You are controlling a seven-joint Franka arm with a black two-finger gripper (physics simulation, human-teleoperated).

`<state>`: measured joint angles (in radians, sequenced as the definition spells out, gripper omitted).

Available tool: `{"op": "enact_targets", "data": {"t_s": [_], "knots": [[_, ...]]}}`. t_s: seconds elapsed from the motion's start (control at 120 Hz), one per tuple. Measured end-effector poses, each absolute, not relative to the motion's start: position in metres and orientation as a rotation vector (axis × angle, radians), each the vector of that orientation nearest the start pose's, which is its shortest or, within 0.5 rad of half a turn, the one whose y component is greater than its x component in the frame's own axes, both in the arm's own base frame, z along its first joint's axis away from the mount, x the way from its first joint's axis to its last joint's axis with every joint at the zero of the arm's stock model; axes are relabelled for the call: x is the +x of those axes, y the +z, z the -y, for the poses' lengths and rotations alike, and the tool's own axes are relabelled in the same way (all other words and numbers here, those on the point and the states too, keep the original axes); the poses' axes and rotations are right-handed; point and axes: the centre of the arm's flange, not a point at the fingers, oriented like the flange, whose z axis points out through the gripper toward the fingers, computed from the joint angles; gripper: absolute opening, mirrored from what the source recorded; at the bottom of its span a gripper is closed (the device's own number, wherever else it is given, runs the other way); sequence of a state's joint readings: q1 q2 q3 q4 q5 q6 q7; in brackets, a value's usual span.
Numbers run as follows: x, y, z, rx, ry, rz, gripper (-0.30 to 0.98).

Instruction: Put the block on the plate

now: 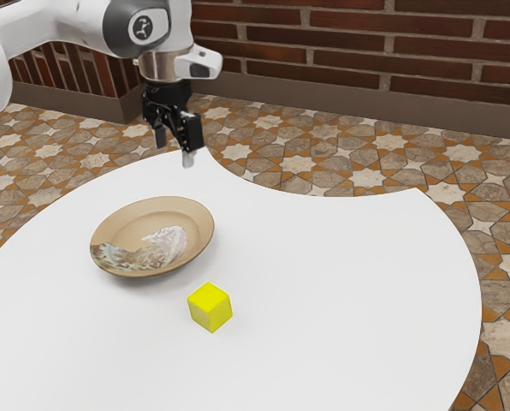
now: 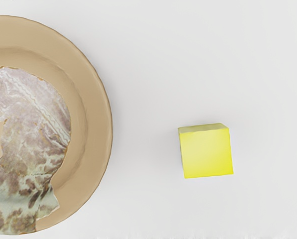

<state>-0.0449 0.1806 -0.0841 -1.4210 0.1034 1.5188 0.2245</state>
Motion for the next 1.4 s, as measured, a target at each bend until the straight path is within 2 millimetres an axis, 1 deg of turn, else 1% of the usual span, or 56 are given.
{"op": "enact_targets", "data": {"t_s": [0.05,0.092,0.233,0.267,0.325,0.408,0.517,0.558,0.7,0.758,0.817,0.875,1.008,1.217,1.4], "knots": [[0.600,0.585,0.061,-2.998,0.142,-0.575,0.69],[0.599,0.579,0.062,-2.991,0.163,-0.612,0.69],[0.594,0.541,0.080,-2.969,0.260,-0.757,0.69],[0.593,0.530,0.085,-2.962,0.284,-0.791,0.69],[0.588,0.503,0.092,-2.956,0.339,-0.846,0.69],[0.582,0.474,0.096,-2.973,0.400,-0.895,0.69],[0.573,0.445,0.103,-2.975,0.460,-0.956,0.69],[0.569,0.432,0.107,-2.978,0.480,-0.979,0.69],[0.559,0.393,0.121,-3.000,0.447,-1.048,0.69],[0.556,0.377,0.124,-3.017,0.414,-1.059,0.69],[0.554,0.367,0.124,-3.033,0.377,-1.053,0.69],[0.554,0.360,0.124,-3.051,0.347,-1.032,0.69],[0.556,0.336,0.115,-3.100,0.334,-0.949,0.69],[0.568,0.316,0.098,-3.166,0.279,-0.804,0.69],[0.575,0.295,0.079,-3.187,0.290,-0.699,0.69]]}}
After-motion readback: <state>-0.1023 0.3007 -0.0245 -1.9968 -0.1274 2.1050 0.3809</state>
